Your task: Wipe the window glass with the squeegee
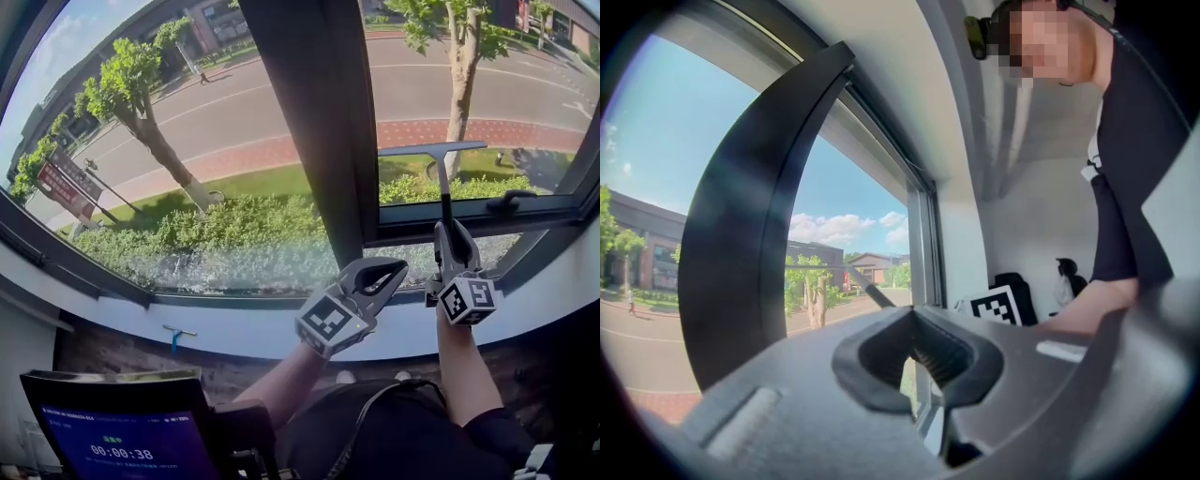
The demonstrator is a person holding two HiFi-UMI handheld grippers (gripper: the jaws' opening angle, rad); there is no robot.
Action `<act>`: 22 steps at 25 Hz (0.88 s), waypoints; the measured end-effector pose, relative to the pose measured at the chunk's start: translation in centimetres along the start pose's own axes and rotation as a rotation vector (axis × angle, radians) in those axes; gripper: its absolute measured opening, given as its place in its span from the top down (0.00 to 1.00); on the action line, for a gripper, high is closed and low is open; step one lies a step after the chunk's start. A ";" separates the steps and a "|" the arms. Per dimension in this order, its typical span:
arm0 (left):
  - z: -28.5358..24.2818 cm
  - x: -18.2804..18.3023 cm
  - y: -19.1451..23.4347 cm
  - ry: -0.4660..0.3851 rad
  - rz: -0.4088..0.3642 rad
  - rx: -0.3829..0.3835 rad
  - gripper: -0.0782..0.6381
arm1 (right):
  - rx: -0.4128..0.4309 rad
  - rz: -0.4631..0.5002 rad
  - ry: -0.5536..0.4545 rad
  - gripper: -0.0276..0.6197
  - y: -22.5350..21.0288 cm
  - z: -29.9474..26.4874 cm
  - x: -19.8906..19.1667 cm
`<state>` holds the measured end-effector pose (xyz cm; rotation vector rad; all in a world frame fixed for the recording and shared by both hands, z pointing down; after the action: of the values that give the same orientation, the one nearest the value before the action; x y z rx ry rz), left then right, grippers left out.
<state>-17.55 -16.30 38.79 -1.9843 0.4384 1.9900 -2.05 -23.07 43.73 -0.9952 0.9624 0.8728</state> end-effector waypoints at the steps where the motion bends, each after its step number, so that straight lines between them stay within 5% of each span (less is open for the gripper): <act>1: 0.0 0.0 -0.1 0.000 -0.001 -0.003 0.89 | -0.003 -0.002 0.009 0.80 -0.1 0.2 -0.3; 22: 0.9 -1.1 -0.9 0.029 0.011 -0.011 0.89 | -0.062 -0.063 0.138 0.80 -1.6 4.0 -6.7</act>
<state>-17.93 -15.08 39.90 -2.0241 0.4466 1.9768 -1.85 -20.84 51.35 -1.1445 1.0203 0.7934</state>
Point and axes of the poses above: the fingertips, and each gripper's own axes: z backward along the fingers, y to its left, x out of its top, the point moved 5 cm from there along z, backward along the fingers
